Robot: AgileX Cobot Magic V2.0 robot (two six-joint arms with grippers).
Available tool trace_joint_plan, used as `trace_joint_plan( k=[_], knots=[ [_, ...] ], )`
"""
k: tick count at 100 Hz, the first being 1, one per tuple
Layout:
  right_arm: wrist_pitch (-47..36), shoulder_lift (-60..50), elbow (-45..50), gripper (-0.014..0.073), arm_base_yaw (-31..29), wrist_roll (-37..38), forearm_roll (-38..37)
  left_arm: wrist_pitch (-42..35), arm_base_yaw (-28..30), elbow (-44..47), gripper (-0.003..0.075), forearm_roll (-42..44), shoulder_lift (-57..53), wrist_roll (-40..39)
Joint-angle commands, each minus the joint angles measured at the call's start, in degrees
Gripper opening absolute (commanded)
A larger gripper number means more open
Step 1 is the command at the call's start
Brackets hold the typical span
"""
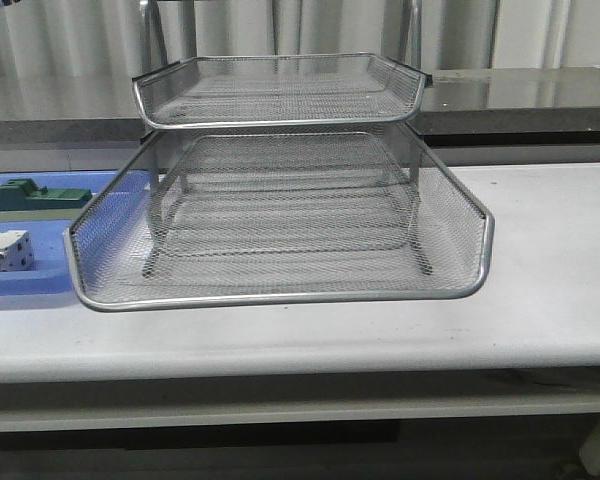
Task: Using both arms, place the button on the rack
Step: 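Carry the button into the pulled-out middle tray and lower it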
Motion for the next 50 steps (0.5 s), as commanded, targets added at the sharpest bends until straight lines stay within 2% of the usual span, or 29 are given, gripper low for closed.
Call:
trace_joint_plan(
  k=[1, 22, 50],
  knots=[
    [-3.43, 0.1, -1.83, -0.0071, -0.43, -0.5, -0.2, 0.62, -3.04, 2.42, -0.002, -2.21, -6.83, -0.7],
    [-3.43, 0.1, -1.83, -0.0071, -0.43, -0.5, -0.2, 0.62, -12.68, 10.19, -0.002, -2.42, -11.34, -0.7],
    [-3.43, 0.1, -1.83, -0.0071, -0.43, -0.5, -0.2, 0.34, -24.85, 14.43, -0.002, -2.42, -9.19, -0.47]
  ],
)
